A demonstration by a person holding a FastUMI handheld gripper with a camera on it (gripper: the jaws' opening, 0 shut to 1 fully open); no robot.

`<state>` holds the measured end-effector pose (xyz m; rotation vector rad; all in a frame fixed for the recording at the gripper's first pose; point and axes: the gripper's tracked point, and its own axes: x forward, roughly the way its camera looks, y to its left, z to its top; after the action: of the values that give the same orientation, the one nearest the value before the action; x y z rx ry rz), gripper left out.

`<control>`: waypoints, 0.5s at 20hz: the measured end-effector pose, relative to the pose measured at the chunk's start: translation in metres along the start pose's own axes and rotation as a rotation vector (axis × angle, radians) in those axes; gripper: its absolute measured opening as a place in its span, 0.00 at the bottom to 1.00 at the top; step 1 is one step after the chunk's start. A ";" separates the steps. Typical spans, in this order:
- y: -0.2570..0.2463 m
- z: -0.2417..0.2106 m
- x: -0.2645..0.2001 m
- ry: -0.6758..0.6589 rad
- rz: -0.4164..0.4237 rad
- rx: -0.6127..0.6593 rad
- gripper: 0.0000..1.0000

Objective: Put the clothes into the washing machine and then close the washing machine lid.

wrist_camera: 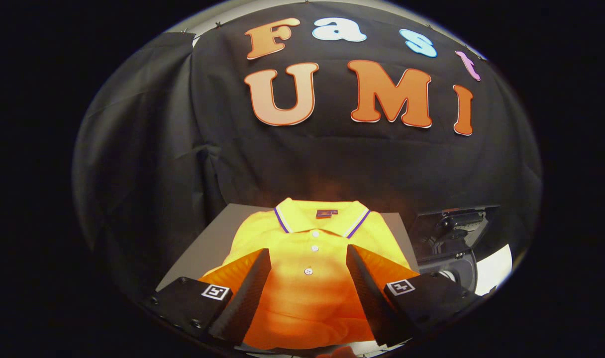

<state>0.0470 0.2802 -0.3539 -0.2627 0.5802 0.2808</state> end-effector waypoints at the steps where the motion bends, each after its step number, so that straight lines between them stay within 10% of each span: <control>1: -0.001 -0.007 0.006 0.016 -0.010 0.000 0.99; 10: -0.002 -0.032 0.028 0.074 -0.031 -0.015 0.99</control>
<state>0.0544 0.2731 -0.3951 -0.2975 0.6465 0.2466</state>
